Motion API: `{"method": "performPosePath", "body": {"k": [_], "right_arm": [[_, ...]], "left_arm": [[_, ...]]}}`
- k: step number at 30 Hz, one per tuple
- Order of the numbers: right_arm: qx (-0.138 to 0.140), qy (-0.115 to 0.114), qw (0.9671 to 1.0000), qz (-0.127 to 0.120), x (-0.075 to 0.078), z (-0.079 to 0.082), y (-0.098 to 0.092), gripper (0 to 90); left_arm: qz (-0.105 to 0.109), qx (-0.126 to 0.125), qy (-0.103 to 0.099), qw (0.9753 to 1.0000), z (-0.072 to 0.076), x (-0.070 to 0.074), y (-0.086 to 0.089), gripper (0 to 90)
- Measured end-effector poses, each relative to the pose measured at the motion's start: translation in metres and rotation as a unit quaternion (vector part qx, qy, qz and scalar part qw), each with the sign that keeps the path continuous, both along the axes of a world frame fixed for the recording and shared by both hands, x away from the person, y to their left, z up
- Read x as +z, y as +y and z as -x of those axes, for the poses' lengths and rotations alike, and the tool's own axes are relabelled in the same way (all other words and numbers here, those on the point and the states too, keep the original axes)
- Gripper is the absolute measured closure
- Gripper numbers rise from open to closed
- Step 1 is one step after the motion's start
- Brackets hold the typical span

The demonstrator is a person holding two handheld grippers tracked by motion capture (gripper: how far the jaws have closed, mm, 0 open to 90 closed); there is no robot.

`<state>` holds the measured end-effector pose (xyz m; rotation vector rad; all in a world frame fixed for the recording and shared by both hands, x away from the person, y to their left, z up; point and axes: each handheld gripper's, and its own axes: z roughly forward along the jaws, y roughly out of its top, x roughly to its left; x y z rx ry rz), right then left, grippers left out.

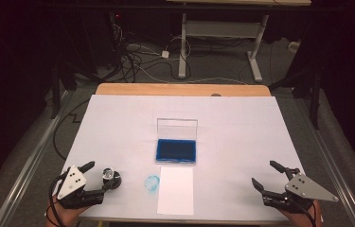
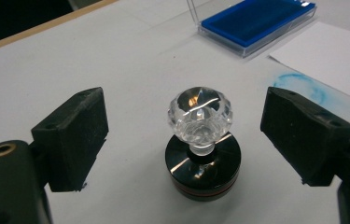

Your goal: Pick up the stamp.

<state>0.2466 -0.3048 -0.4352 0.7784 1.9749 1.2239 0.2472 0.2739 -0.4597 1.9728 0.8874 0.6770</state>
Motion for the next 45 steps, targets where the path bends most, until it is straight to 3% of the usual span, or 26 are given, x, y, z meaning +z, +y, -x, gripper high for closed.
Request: {"method": "performPosePath", "body": {"k": [2, 7, 10, 18, 28, 36, 41, 45], "right_arm": [[0.001, 0.0, 1.0, 0.002, 0.0, 0.001, 0.0, 20.3], [0.004, -0.002, 1.0, 0.001, 0.001, 0.004, 0.003, 20.5], [0.012, 0.003, 0.9999, 0.006, 0.0, 0.003, 0.006, 20.5], [0.019, 0.007, 0.9998, 0.006, 0.0, 0.002, 0.006, 21.8], [0.026, 0.002, 0.9996, 0.008, 0.0, 0.002, 0.008, 21.8], [0.031, -0.006, 0.9994, 0.014, 0.001, 0.004, 0.01, 21.8], [0.035, -0.001, 0.9993, 0.016, 0.001, 0.003, 0.01, 22.6], [0.036, -0.001, 0.9991, 0.021, 0.001, 0.003, 0.012, 22.6]], "left_arm": [[-0.015, 0.004, 0.003, 0.9999, 0.0, -0.002, -0.001, 14.1], [-0.01, 0.011, 0.006, 0.9999, 0.001, -0.002, 0.002, 14.1], [-0.025, 0.017, 0.006, 0.9995, 0.002, -0.002, 0.004, 14.1], [-0.015, 0.03, 0.011, 0.9994, 0.004, 0.001, 0.012, 14.1], [-0.014, 0.022, 0.01, 0.9996, 0.008, 0.004, 0.009, 14.1], [-0.027, 0.021, 0.001, 0.9994, 0.009, 0.005, 0.006, 14.2], [-0.043, 0.02, 0.012, 0.9988, 0.007, 0.002, 0.004, 14.2], [-0.037, 0.015, 0.016, 0.9991, 0.006, 0.002, 0.004, 14.2]]}}
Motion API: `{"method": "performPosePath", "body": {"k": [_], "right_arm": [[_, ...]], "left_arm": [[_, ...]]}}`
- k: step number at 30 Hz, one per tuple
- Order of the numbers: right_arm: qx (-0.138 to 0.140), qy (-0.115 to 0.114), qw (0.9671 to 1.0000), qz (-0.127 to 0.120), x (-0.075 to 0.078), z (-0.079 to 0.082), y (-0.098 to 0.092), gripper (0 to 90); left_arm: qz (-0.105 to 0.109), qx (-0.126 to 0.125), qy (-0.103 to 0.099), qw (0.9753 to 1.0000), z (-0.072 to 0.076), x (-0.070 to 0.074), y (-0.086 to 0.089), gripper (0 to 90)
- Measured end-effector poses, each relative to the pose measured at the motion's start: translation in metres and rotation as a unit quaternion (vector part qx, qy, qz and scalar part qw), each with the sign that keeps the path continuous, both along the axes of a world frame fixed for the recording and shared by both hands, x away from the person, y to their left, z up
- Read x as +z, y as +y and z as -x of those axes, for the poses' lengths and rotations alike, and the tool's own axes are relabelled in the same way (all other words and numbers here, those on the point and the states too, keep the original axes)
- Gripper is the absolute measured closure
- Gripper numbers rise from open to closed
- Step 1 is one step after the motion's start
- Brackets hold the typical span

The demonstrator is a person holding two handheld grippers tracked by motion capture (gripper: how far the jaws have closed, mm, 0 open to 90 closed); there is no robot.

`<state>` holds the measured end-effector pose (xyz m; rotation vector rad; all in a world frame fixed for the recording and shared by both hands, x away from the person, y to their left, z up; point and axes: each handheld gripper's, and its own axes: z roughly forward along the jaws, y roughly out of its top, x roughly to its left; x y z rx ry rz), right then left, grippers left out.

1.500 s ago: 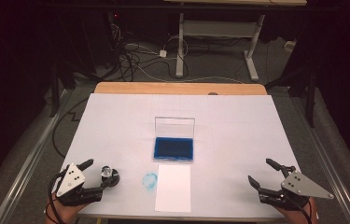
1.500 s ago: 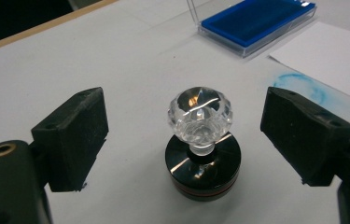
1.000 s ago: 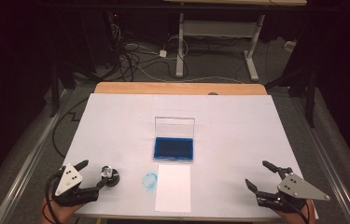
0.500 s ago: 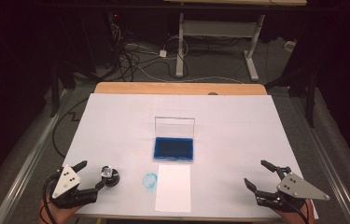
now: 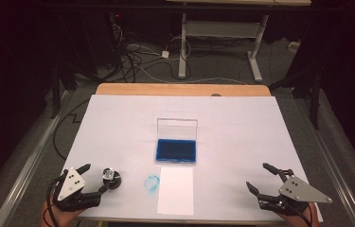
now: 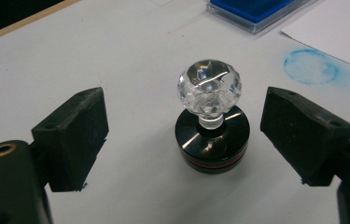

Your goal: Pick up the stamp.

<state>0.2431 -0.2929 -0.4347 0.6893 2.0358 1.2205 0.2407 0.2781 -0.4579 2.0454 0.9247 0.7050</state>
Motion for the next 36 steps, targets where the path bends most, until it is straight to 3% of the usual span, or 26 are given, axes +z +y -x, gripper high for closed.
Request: {"method": "performPosePath", "body": {"k": [14, 23, 27, 36], "right_arm": [[0.014, -0.002, 0.9999, 0.003, 0.001, 0.003, 0.003, 23.0], [0.023, 0.007, 0.9996, 0.011, -0.001, 0.001, 0.007, 23.7], [0.029, 0.011, 0.9995, 0.01, -0.002, 0.001, 0.007, 23.8], [0.031, 0.011, 0.9993, 0.015, -0.002, 0.0, 0.008, 23.8]], "left_arm": [[0.005, -0.01, 0.01, 0.9999, -0.002, -0.001, -0.005, 14.2], [0.013, -0.014, 0.02, 0.9996, -0.012, -0.006, -0.007, 14.2], [0.028, -0.015, 0.025, 0.9992, -0.017, -0.008, -0.007, 14.6], [0.03, -0.014, 0.029, 0.999, -0.023, -0.012, -0.009, 15.0]]}}
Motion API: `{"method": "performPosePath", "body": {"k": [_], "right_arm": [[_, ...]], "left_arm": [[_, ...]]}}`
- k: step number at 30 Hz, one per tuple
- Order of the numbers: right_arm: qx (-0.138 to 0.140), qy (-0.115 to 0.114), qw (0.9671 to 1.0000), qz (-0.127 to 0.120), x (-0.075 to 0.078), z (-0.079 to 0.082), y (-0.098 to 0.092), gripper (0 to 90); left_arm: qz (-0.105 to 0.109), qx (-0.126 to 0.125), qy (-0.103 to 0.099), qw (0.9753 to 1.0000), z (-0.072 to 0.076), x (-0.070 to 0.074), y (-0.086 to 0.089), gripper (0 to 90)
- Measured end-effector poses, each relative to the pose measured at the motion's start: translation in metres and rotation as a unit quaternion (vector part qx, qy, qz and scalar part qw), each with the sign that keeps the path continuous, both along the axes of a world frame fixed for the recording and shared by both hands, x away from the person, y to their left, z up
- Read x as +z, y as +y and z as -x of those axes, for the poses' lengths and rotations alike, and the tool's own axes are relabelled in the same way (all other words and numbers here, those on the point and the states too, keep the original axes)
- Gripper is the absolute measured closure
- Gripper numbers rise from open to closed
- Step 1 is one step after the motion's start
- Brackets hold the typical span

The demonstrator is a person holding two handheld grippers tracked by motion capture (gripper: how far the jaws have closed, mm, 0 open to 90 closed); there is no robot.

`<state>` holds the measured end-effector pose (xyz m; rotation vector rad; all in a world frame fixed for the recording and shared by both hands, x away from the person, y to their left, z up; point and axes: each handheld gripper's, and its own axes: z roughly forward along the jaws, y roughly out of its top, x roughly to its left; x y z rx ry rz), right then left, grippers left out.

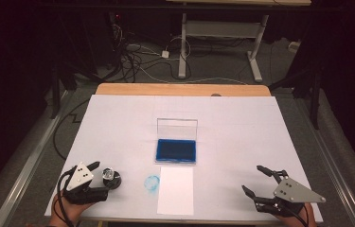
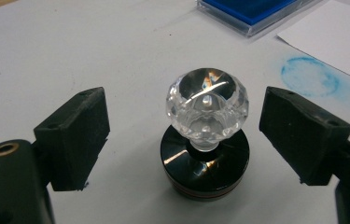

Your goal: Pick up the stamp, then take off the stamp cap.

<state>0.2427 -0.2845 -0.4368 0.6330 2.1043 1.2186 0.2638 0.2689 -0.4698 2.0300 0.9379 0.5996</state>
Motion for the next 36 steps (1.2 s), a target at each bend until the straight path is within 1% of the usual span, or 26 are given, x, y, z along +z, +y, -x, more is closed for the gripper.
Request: {"method": "performPosePath", "body": {"k": [6, 10, 14, 15, 18, 19, 20, 21, 22, 23, 25, 29, 30, 32, 33, 35, 36], "right_arm": [[0.0, 0.001, 1.0, 0.002, 0.0, -0.003, 0.002, 23.8], [0.001, 0.001, 1.0, 0.003, 0.0, -0.005, 0.003, 23.8], [0.003, 0.006, 1.0, 0.007, -0.002, -0.007, 0.004, 23.8], [0.005, 0.006, 0.9999, 0.01, -0.003, -0.007, 0.005, 23.8], [0.007, 0.005, 0.9999, 0.011, -0.002, -0.007, 0.005, 23.8], [0.007, 0.005, 0.9999, 0.012, -0.002, -0.007, 0.005, 23.8], [0.007, 0.005, 0.9999, 0.012, -0.003, -0.007, 0.005, 23.8], [0.007, 0.006, 0.9999, 0.013, -0.003, -0.006, 0.005, 23.8], [0.008, 0.007, 0.9999, 0.013, -0.003, -0.006, 0.005, 23.8], [0.008, 0.007, 0.9999, 0.013, -0.003, -0.006, 0.005, 23.8], [0.007, 0.008, 0.9998, 0.015, -0.003, -0.005, 0.004, 23.8], [0.007, 0.005, 0.9999, 0.013, -0.002, -0.005, 0.005, 23.8], [0.007, 0.004, 0.9999, 0.012, -0.002, -0.005, 0.005, 23.8], [0.009, 0.004, 0.9998, 0.016, -0.003, -0.005, 0.005, 23.8], [0.01, 0.006, 0.9998, 0.017, -0.003, -0.006, 0.005, 23.8], [0.009, 0.007, 0.9998, 0.014, -0.003, -0.006, 0.005, 23.8], [0.01, 0.006, 0.9998, 0.013, -0.003, -0.006, 0.005, 23.8]], "left_arm": [[0.004, -0.004, 0.002, 1.0, -0.003, -0.001, 0.001, 15.0], [0.003, -0.007, 0.005, 1.0, -0.008, -0.003, 0.001, 15.0], [0.0, -0.01, 0.008, 0.9999, -0.01, -0.004, 0.0, 15.0], [-0.001, -0.011, 0.008, 0.9999, -0.009, -0.004, 0.0, 17.4], [0.0, -0.015, 0.01, 0.9998, -0.009, -0.004, -0.001, 18.4], [0.003, -0.022, 0.013, 0.9997, -0.009, -0.004, 0.0, 20.9], [0.005, -0.032, 0.017, 0.9993, -0.009, -0.003, 0.0, 27.5], [0.002, -0.032, 0.017, 0.9993, -0.009, -0.003, 0.0, 31.5], [0.003, -0.036, 0.02, 0.9991, -0.009, -0.002, -0.001, 33.1], [0.005, -0.039, 0.022, 0.999, -0.01, -0.002, -0.001, 34.6], [0.001, -0.036, 0.02, 0.9992, -0.01, -0.002, -0.002, 34.6], [0.005, -0.033, 0.026, 0.9991, -0.012, -0.004, -0.001, 34.4], [0.007, -0.037, 0.029, 0.9988, -0.012, -0.004, -0.001, 34.2], [0.002, -0.041, 0.027, 0.9988, -0.011, -0.003, -0.002, 35.6], [0.005, -0.043, 0.028, 0.9987, -0.011, -0.003, -0.002, 39.5], [0.006, -0.044, 0.029, 0.9986, -0.012, -0.004, -0.002, 40.7], [0.009, -0.045, 0.03, 0.9985, -0.012, -0.004, -0.001, 46.8]]}}
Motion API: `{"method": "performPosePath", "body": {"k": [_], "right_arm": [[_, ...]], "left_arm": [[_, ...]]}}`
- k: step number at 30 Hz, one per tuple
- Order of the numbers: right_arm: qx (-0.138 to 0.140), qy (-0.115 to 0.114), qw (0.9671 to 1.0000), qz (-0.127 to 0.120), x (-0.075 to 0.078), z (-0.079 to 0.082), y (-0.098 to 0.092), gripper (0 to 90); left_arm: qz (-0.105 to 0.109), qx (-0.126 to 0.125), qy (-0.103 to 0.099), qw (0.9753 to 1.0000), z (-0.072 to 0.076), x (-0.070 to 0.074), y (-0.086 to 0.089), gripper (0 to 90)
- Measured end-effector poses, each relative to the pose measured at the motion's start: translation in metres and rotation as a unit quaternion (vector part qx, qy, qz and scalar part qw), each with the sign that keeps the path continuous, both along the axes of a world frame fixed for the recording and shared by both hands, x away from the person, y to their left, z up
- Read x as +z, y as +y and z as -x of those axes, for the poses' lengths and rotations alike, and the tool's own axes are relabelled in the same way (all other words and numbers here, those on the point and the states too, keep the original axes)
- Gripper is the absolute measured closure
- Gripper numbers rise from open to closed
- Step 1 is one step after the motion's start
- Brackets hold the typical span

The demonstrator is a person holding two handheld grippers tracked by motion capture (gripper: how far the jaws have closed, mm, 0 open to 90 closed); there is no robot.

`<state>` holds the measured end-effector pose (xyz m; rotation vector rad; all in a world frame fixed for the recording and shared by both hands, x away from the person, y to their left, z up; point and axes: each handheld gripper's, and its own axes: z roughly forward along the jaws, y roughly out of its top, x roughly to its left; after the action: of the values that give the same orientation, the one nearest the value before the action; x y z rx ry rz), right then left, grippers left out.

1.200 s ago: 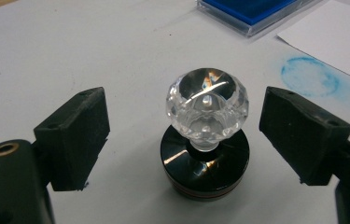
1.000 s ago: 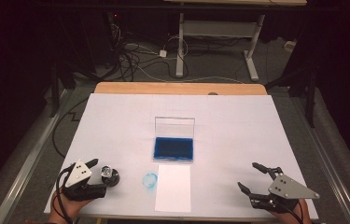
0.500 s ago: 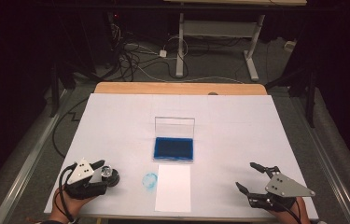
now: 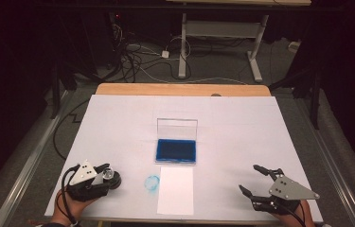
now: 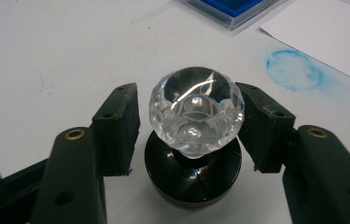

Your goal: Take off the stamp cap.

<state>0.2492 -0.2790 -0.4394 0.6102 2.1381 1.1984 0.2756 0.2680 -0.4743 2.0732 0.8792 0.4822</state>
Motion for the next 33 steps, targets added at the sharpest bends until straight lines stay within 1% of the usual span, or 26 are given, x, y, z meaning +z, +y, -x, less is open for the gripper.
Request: {"method": "performPosePath", "body": {"k": [2, 3, 4, 8, 11, 13, 15, 18, 21, 24, 27, 29, 33], "right_arm": [[0.001, 0.001, 1.0, 0.002, -0.0002, -0.0008, 0.0008, 23.8], [0.003, 0.002, 1.0, 0.002, -0.0006, -0.0014, 0.0012, 23.8], [0.004, 0.003, 1.0, 0.005, -0.0013, -0.0019, 0.0021, 23.8], [0.006, 0.0, 1.0, 0.006, -0.0011, -0.0007, 0.0021, 23.8], [0.005, 0.0, 1.0, 0.006, -0.001, -0.0004, 0.0016, 23.8], [0.007, 0.0, 0.9999, 0.008, -0.0013, 0.0001, 0.0015, 23.8], [0.008, 0.0, 0.9999, 0.009, -0.0015, 0.0001, 0.0016, 23.8], [0.009, -0.001, 0.9999, 0.011, -0.0011, 0.0001, 0.003, 23.8], [0.011, 0.002, 0.9998, 0.015, -0.002, -0.0006, 0.0038, 23.8], [0.01, 0.002, 0.9998, 0.015, -0.0021, -0.0004, 0.0035, 23.8], [0.01, 0.004, 0.9998, 0.016, -0.0023, 0.0, 0.0031, 23.8], [0.01, 0.005, 0.9998, 0.017, -0.0028, 0.0001, 0.0032, 23.8], [0.01, 0.007, 0.9997, 0.019, -0.0032, 0.0003, 0.0028, 23.8]], "left_arm": [[0.001, 0.0, 0.005, 1.0, -0.0004, -0.0008, 0.0015, 47.0], [0.005, -0.003, 0.007, 1.0, -0.0004, -0.0009, 0.0024, 48.0], [0.006, -0.005, 0.006, 1.0, 0.0, -0.0003, 0.002, 52.5], [0.001, -0.004, 0.005, 1.0, 0.0007, -0.0002, -0.0002, 52.9], [0.002, -0.004, 0.007, 1.0, 0.0001, 0.0008, 0.0007, 53.2], [-0.004, -0.003, 0.005, 1.0, 0.0005, 0.0015, 0.0001, 53.2], [0.004, -0.003, 0.001, 1.0, 0.0014, 0.0028, 0.0008, 53.3], [0.002, -0.003, 0.0, 1.0, 0.0019, 0.0038, 0.0011, 53.3], [-0.002, -0.006, -0.001, 1.0, 0.0016, 0.0042, 0.0003, 53.4], [-0.004, -0.003, -0.004, 1.0, 0.0009, 0.0046, -0.0008, 53.4], [-0.001, -0.003, -0.005, 1.0, 0.0, 0.0055, -0.0011, 53.3], [-0.003, -0.005, -0.007, 1.0, -0.0003, 0.0059, -0.0021, 53.3], [-0.008, -0.009, -0.003, 0.9999, -0.0014, 0.0047, -0.0033, 53.1]]}}
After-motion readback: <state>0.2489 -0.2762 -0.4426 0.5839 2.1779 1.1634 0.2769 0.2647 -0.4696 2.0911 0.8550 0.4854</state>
